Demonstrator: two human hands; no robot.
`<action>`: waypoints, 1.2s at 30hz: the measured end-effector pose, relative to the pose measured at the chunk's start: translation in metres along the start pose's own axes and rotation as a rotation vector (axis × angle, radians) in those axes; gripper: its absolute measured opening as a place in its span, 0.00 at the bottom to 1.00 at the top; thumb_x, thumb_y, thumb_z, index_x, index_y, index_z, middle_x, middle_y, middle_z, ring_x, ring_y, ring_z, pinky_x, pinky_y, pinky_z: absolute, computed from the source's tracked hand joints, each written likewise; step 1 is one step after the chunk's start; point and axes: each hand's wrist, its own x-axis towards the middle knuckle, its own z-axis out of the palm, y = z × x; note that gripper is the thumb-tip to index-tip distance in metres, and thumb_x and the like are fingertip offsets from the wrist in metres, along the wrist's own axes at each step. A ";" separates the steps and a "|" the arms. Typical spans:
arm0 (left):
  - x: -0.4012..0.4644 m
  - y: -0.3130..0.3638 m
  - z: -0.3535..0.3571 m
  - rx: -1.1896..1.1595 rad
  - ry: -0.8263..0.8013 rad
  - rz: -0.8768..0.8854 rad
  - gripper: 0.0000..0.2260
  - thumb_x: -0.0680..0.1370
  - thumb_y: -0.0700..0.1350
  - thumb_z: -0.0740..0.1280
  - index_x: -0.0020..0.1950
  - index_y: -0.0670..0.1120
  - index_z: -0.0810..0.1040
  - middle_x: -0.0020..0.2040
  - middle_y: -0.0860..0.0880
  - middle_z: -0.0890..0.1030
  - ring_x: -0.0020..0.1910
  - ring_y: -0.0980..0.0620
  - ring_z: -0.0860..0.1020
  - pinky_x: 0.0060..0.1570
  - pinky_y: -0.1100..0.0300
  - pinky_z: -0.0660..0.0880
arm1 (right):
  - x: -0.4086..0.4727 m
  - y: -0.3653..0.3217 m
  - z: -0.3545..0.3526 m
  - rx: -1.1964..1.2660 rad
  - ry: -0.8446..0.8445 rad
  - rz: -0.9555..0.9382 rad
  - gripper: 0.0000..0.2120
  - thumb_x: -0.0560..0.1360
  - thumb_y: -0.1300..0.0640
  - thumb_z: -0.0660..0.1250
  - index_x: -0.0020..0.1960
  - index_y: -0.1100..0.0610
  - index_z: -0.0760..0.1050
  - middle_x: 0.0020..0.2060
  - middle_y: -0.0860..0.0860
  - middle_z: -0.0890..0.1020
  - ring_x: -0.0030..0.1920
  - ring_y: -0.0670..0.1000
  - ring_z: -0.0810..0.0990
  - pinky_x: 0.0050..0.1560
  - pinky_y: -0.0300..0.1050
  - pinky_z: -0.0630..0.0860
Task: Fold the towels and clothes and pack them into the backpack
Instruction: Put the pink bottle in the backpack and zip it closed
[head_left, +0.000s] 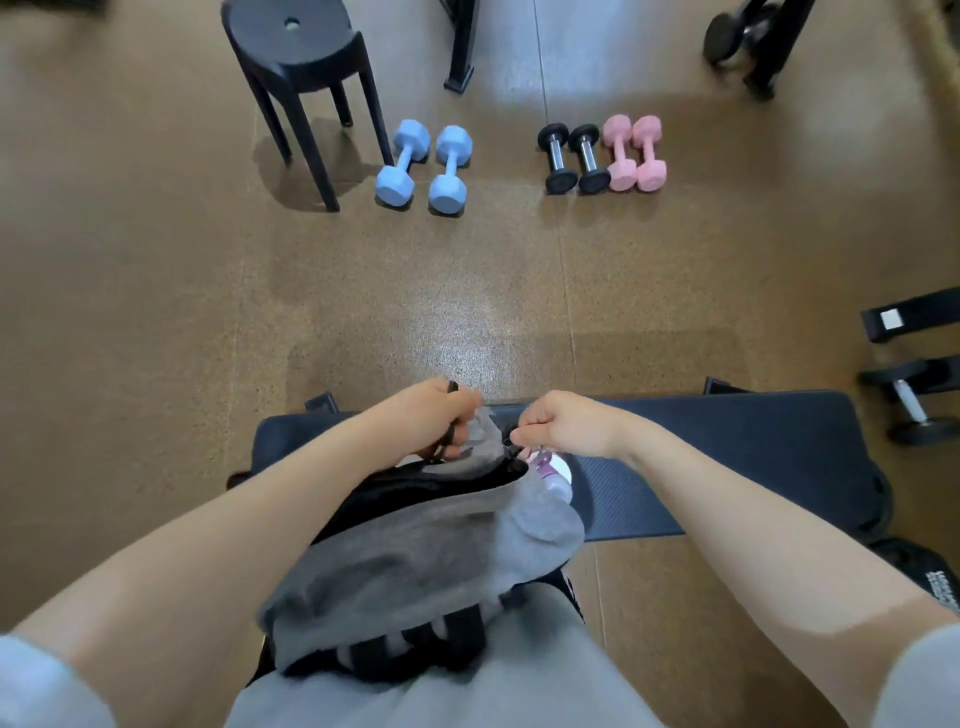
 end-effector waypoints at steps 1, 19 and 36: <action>-0.001 -0.002 0.001 -0.011 0.024 0.011 0.16 0.81 0.42 0.56 0.32 0.46 0.63 0.22 0.53 0.65 0.23 0.54 0.63 0.22 0.66 0.63 | -0.004 -0.005 -0.003 0.134 0.000 -0.043 0.15 0.75 0.55 0.66 0.31 0.59 0.77 0.26 0.53 0.73 0.30 0.51 0.66 0.34 0.43 0.62; -0.032 0.016 -0.028 0.955 0.221 0.160 0.12 0.78 0.52 0.61 0.42 0.45 0.73 0.42 0.47 0.77 0.41 0.49 0.73 0.39 0.59 0.65 | -0.015 -0.042 -0.015 0.201 0.225 -0.155 0.18 0.79 0.58 0.61 0.30 0.55 0.66 0.27 0.48 0.66 0.27 0.42 0.63 0.34 0.39 0.61; -0.057 -0.009 -0.034 0.528 0.284 0.579 0.08 0.78 0.40 0.62 0.55 0.51 0.69 0.46 0.55 0.81 0.41 0.50 0.78 0.42 0.64 0.71 | -0.020 -0.079 -0.020 0.131 0.516 -0.321 0.18 0.76 0.56 0.66 0.28 0.59 0.68 0.21 0.44 0.66 0.24 0.42 0.64 0.31 0.38 0.61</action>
